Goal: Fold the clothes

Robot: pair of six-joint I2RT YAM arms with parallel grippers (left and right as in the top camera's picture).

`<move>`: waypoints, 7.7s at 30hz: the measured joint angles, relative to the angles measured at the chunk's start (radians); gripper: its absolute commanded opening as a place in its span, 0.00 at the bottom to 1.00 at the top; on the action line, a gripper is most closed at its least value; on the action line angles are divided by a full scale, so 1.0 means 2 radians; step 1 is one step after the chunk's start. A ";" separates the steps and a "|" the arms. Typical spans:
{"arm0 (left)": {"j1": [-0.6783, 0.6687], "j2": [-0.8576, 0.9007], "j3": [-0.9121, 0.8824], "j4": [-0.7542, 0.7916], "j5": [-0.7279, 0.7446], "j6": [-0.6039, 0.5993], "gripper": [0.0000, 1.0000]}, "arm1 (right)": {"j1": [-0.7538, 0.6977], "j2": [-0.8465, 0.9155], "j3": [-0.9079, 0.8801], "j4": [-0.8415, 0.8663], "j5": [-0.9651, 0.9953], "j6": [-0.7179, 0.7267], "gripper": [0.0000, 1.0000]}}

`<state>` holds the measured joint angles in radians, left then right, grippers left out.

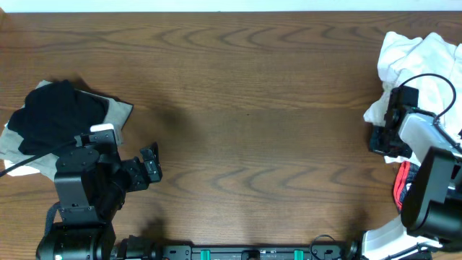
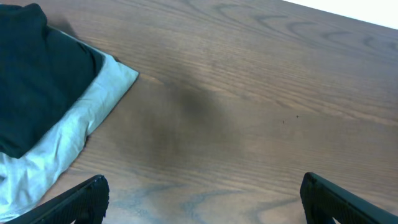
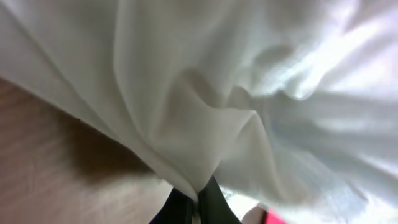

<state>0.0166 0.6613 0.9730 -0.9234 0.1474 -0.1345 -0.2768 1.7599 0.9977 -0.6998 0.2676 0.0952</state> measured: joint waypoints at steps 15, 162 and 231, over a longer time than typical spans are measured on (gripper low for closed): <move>0.000 0.000 0.000 0.002 0.001 0.000 0.98 | 0.137 -0.248 0.220 -0.089 -0.253 -0.030 0.01; -0.153 0.432 0.000 0.158 0.073 -0.023 0.98 | -0.049 0.007 -0.071 0.219 -0.361 0.000 0.37; -0.256 0.502 0.000 0.329 0.079 0.150 0.67 | -0.049 -0.209 -0.029 0.042 -0.330 0.015 0.01</move>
<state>-0.4946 1.6646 0.9730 -0.2649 0.3046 0.1646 -0.3756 1.3418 0.9390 -0.6167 -0.3920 0.1253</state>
